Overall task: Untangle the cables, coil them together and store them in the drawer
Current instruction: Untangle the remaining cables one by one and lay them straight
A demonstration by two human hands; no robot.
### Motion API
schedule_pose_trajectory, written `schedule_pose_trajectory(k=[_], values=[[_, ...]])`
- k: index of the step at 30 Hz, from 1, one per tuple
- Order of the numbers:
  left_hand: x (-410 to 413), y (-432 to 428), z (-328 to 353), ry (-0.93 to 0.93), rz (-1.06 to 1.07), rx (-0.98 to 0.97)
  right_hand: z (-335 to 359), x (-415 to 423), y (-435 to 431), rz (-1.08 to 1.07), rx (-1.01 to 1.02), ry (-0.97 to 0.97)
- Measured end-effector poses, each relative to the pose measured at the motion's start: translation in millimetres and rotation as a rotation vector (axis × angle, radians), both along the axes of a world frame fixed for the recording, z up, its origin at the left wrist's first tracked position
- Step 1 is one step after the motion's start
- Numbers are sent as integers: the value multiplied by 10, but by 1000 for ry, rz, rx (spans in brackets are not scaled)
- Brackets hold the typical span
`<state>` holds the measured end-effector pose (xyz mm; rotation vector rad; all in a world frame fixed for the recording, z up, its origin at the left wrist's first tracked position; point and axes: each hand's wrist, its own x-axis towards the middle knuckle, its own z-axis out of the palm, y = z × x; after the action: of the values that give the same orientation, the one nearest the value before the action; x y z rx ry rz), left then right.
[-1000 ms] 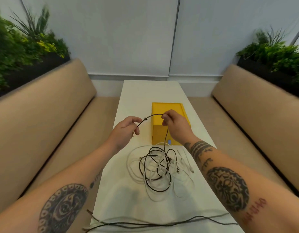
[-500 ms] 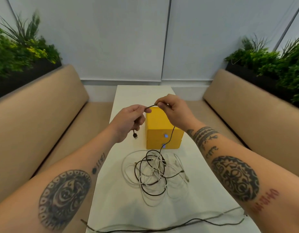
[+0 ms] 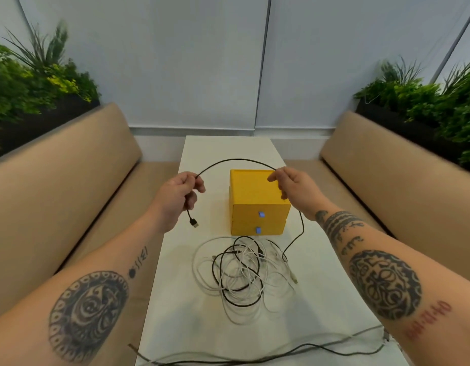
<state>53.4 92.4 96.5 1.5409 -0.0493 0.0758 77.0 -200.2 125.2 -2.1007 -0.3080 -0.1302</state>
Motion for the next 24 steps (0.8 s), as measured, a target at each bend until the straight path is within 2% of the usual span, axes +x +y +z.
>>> schedule_pose_trajectory(k=[3, 6, 9, 16, 20, 24], values=[[-76, -70, -71, 76, -90, 38, 67, -26, 64, -6, 87, -26], [-122, -240, 22, 107, -184, 66, 193, -72, 171, 26, -80, -123], [-147, -474, 212, 54, -239, 117, 309, -106, 274, 95, -247, -194], [-21, -442, 316, -133, 1, 482, 444, -124, 65, 118, -529, -151], [11, -223, 177, -164, 49, 681, 325, -116, -299, 67, -638, -108], [49, -3, 75, -150, 106, 783, 120, -143, -528, 10, -664, -99]])
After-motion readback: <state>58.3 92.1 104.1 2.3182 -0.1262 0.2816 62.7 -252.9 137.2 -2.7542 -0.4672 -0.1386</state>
